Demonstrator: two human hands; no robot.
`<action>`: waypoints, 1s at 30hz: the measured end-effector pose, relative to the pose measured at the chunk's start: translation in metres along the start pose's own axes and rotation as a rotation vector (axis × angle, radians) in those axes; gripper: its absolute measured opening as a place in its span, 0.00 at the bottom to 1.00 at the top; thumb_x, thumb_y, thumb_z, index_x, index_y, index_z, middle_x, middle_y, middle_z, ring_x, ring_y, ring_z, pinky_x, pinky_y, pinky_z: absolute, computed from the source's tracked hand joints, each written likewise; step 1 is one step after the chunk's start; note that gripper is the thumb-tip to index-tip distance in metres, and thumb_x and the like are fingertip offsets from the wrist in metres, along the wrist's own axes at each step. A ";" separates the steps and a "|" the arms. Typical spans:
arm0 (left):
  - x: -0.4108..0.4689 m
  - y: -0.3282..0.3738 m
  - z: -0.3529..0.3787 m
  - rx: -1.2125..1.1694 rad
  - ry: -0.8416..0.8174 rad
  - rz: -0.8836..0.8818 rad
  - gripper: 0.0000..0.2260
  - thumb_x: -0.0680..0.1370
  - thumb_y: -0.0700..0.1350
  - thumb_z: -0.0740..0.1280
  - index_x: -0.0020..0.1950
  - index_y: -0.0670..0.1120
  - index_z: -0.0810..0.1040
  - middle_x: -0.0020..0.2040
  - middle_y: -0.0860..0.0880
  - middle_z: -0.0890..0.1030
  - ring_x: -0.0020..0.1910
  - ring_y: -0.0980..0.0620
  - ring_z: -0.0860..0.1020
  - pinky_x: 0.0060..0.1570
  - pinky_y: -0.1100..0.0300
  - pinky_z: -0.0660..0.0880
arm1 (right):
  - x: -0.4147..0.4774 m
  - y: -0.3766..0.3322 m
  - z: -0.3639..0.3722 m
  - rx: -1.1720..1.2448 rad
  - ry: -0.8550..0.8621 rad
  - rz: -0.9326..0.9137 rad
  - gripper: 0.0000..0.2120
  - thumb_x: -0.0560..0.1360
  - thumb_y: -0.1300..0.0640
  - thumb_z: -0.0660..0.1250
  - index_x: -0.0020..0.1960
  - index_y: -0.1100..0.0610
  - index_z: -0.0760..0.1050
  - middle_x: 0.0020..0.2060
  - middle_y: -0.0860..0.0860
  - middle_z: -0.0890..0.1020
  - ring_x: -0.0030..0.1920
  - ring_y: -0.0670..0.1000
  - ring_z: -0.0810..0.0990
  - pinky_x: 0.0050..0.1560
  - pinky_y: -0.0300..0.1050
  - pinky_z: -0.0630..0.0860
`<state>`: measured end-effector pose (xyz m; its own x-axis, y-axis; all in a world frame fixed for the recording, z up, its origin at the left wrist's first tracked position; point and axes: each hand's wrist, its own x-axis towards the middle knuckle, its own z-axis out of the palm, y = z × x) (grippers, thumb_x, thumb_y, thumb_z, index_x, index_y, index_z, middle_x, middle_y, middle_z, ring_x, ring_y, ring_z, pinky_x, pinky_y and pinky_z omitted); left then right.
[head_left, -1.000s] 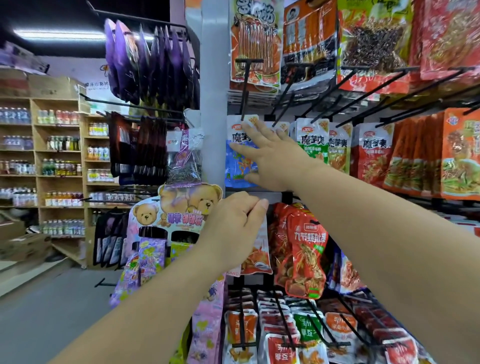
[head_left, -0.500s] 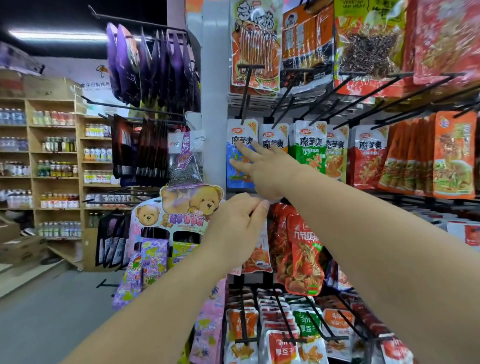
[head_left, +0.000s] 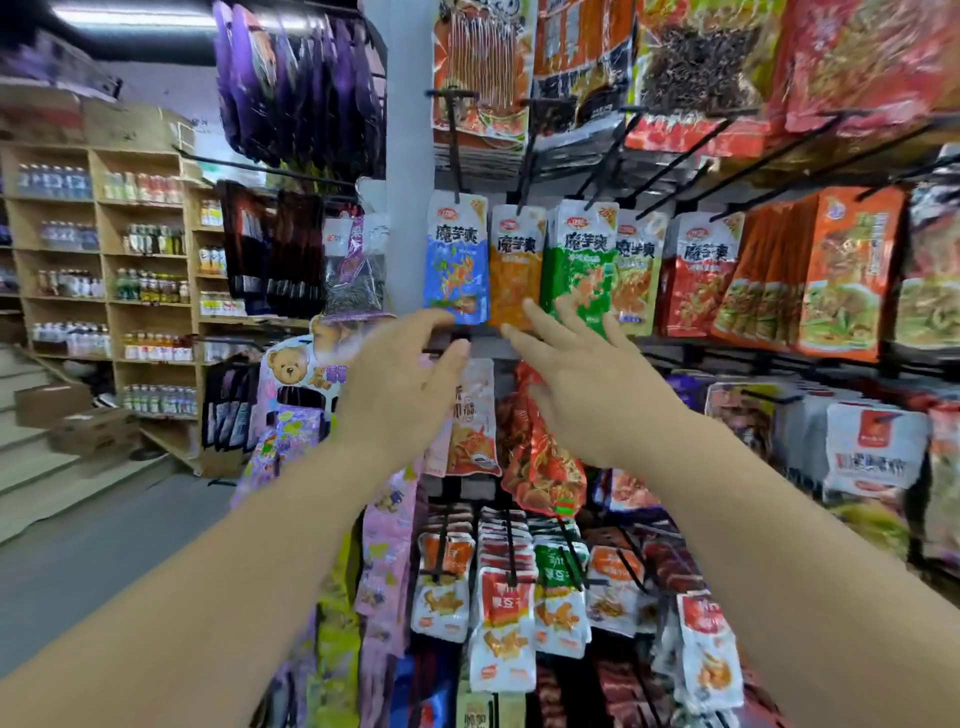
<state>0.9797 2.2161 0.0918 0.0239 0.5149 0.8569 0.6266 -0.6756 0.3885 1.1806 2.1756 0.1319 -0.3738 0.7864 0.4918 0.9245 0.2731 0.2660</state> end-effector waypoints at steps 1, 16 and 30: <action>-0.011 0.002 -0.003 0.034 0.014 -0.010 0.15 0.84 0.50 0.66 0.69 0.46 0.78 0.58 0.55 0.76 0.55 0.56 0.73 0.54 0.63 0.68 | -0.011 -0.004 0.005 0.017 0.006 0.002 0.31 0.86 0.50 0.54 0.84 0.45 0.43 0.84 0.48 0.40 0.83 0.55 0.36 0.81 0.63 0.39; -0.322 -0.096 -0.032 0.359 -0.564 -0.230 0.29 0.73 0.60 0.65 0.68 0.44 0.76 0.63 0.39 0.78 0.56 0.34 0.78 0.54 0.41 0.77 | -0.251 -0.174 0.201 0.415 -0.300 0.083 0.32 0.82 0.46 0.65 0.82 0.47 0.58 0.84 0.52 0.51 0.84 0.58 0.45 0.81 0.62 0.48; -0.676 -0.135 -0.006 0.558 -1.106 -1.021 0.29 0.68 0.61 0.65 0.67 0.52 0.75 0.59 0.43 0.82 0.52 0.36 0.81 0.49 0.44 0.82 | -0.453 -0.254 0.457 0.579 -1.309 0.046 0.33 0.84 0.38 0.56 0.84 0.44 0.48 0.84 0.51 0.43 0.84 0.57 0.42 0.81 0.57 0.49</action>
<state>0.8746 1.9557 -0.5380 -0.1934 0.8860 -0.4214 0.9190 0.3140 0.2385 1.1488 2.0030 -0.5370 -0.3006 0.6494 -0.6985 0.9525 0.1669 -0.2548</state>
